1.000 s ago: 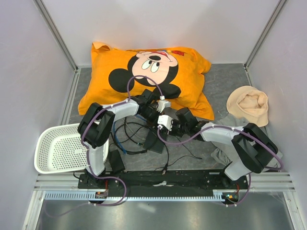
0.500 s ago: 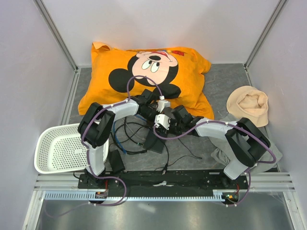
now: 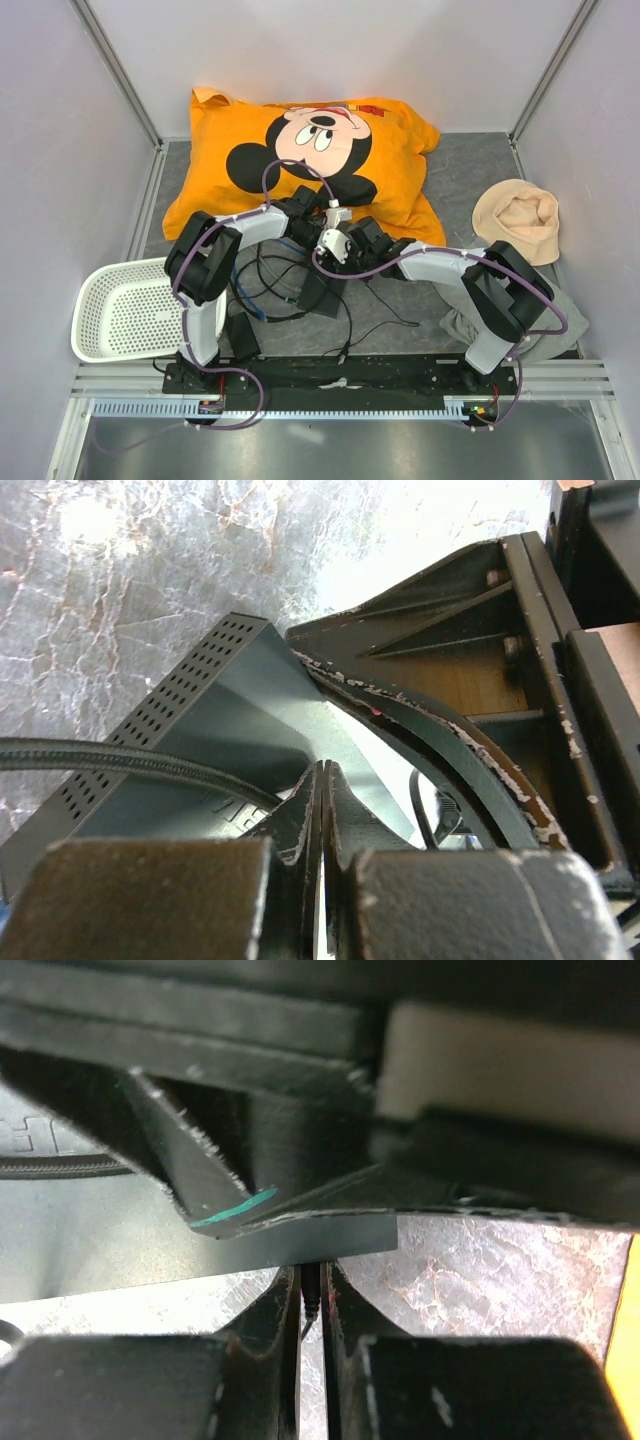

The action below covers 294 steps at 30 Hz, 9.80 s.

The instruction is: Pull the plug from the switch port

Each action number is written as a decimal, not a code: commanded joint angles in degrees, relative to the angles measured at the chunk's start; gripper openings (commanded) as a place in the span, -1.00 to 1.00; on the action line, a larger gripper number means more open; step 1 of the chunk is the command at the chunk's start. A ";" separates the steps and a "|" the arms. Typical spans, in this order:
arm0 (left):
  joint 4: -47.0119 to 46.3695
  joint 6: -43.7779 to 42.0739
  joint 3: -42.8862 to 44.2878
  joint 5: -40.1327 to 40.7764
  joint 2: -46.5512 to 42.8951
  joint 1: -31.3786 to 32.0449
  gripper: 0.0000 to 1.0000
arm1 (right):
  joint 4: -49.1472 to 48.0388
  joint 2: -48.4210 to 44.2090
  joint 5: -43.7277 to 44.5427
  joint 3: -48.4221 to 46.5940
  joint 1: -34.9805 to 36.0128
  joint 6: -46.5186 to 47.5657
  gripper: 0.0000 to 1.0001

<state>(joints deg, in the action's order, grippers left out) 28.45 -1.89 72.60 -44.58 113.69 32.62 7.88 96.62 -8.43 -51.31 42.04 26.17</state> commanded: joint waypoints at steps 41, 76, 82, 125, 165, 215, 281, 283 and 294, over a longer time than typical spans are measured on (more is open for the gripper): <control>2.84 -0.31 1.85 25.67 6.98 1.04 -0.97 | -12.98 -1.08 16.86 8.42 1.11 17.16 -1.00; 3.90 -0.48 1.23 36.05 7.86 0.60 -0.97 | -11.87 -3.37 20.39 14.16 1.03 20.34 -1.00; 4.33 0.40 1.84 36.31 8.39 0.60 -0.97 | 5.20 -3.01 16.43 1.48 1.20 -0.56 -1.00; 5.04 -1.71 6.59 26.39 0.32 1.48 -0.97 | 9.98 -10.15 23.35 -6.60 -28.67 -5.08 -1.00; 5.84 4.17 -0.08 7.67 -14.20 -16.10 -0.78 | 5.04 0.32 -0.55 -14.70 1.99 -14.57 0.25; 4.86 0.84 -8.71 12.67 -11.04 5.96 -0.97 | 4.25 -4.42 4.47 -0.37 -7.06 -23.45 -0.41; 5.04 4.00 7.91 6.08 2.77 3.85 -0.97 | 16.20 14.83 -10.30 -25.07 -14.62 -32.59 -1.00; 5.74 3.04 8.26 6.87 2.15 3.77 -0.97 | 16.38 14.30 -9.86 -24.20 -14.71 -32.59 -1.00; 12.16 -4.96 6.33 7.84 -10.15 -4.30 -0.93 | 18.23 4.20 -2.74 -25.60 -15.41 -25.12 -0.91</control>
<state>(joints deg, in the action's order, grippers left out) 39.64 -2.61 78.06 -34.65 111.72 33.36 27.77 107.46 -12.93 -73.82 26.15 -2.46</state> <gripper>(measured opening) 0.022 0.024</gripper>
